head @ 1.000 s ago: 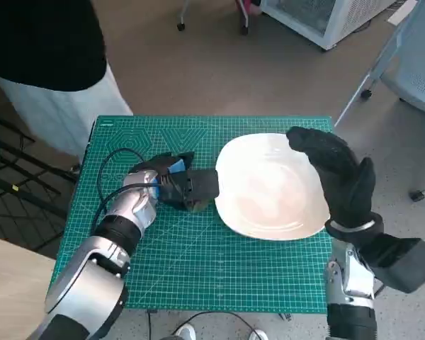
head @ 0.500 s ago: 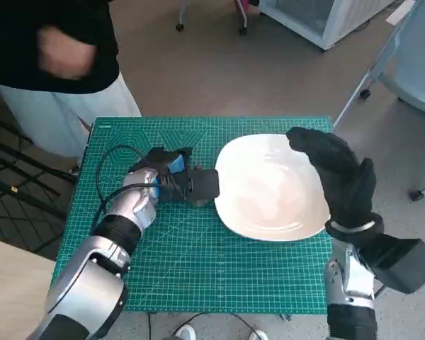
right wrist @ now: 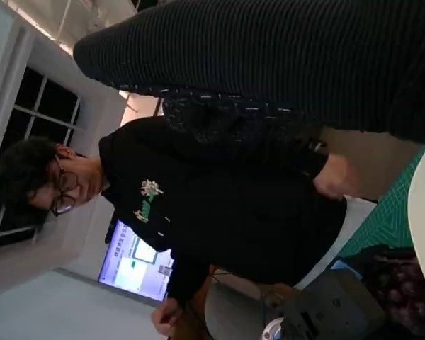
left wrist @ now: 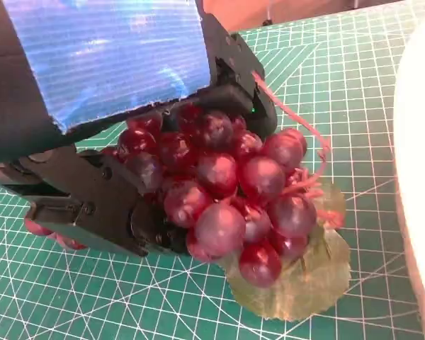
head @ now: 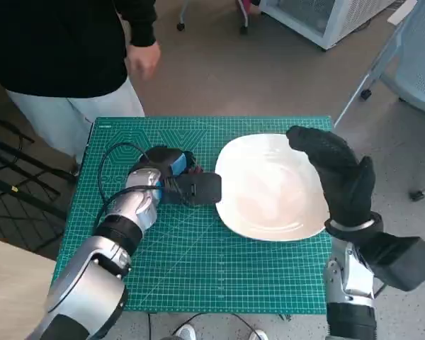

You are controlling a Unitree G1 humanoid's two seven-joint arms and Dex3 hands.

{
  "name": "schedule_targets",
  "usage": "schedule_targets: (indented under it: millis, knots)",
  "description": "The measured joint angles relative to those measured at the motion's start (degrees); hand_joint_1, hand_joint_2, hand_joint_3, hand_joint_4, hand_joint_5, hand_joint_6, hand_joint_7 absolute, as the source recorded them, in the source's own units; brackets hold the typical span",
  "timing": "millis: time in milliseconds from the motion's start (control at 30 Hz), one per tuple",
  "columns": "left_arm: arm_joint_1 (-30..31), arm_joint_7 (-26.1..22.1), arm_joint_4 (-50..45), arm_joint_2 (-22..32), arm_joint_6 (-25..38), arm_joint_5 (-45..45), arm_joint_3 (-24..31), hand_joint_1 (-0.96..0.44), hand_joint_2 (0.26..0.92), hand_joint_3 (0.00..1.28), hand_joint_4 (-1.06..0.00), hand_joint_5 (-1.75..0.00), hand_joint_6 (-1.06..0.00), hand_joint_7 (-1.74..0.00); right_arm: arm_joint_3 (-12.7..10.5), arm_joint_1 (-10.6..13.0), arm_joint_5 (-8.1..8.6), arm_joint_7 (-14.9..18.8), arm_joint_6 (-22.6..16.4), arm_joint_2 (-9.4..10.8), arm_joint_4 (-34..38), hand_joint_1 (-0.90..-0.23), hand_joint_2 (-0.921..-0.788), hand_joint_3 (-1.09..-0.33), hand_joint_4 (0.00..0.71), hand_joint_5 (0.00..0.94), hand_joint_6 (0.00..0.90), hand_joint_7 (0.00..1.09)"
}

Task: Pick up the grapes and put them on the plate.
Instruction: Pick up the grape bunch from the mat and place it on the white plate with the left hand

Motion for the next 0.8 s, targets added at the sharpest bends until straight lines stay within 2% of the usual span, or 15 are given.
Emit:
schedule_targets:
  millis: [233, 800]
  knots:
    - [0.02, -0.04, 0.01, 0.24, -0.59, 0.01, -0.38, 0.0, 0.921, 0.25, -0.42, -1.34, -0.5, -1.39, 0.01, -0.22, -0.06, -0.03, 0.0, 0.0, 0.05, -0.484, -0.921, -0.576, 0.193, 0.0, -0.001, 0.43]
    - [0.01, -0.23, 0.11, 0.47, -1.2, -0.57, -0.23, 0.0, 0.921, 0.22, -0.47, -1.39, -0.51, -1.29, 0.0, -0.26, -0.47, -0.05, 0.0, 0.07, 0.13, -0.474, -0.921, -0.578, 0.192, 0.0, -0.001, 0.43]
